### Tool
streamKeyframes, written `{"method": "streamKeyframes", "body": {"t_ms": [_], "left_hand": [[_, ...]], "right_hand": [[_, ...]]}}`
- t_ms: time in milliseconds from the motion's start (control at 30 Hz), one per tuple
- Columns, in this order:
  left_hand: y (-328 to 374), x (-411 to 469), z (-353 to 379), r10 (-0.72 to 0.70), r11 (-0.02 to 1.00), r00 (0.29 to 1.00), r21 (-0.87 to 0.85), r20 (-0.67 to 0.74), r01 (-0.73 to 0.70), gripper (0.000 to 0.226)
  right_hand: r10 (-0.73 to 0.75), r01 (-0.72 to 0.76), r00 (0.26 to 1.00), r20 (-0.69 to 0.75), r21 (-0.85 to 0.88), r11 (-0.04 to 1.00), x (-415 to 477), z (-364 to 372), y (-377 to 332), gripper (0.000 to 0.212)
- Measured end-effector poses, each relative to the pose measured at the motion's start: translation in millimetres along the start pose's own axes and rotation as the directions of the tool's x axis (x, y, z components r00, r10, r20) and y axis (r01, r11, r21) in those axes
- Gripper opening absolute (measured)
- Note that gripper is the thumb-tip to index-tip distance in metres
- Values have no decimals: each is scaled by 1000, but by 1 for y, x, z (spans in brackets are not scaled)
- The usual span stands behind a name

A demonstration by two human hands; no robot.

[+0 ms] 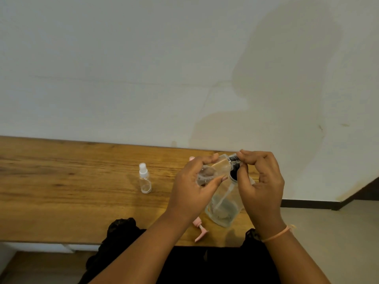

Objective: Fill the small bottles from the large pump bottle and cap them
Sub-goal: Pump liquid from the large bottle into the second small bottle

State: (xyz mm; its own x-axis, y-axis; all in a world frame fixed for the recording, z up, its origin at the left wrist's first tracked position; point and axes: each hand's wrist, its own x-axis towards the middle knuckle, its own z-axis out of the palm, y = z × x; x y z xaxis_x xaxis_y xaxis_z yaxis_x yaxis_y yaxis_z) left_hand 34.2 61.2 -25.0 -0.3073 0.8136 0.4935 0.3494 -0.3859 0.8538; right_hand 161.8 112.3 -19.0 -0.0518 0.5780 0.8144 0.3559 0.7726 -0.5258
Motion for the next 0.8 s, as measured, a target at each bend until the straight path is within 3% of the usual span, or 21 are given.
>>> {"method": "streamKeyframes", "body": {"t_ms": [233,467,800], "left_hand": [[-4,2,1,-75,997,996,15,43,75,41],[1,-1,-1,-42,999,999,-12,6,42,45],[-4,1,1,-57,998,998,31,32,56,39]], "right_hand": [[29,-29,1000,9,-44,999,-6,5,10,19],[39,-38,999,-15,43,998,-3,1,-4,16],[48,-48,999,7,11,999,-4,5,9,17]]}}
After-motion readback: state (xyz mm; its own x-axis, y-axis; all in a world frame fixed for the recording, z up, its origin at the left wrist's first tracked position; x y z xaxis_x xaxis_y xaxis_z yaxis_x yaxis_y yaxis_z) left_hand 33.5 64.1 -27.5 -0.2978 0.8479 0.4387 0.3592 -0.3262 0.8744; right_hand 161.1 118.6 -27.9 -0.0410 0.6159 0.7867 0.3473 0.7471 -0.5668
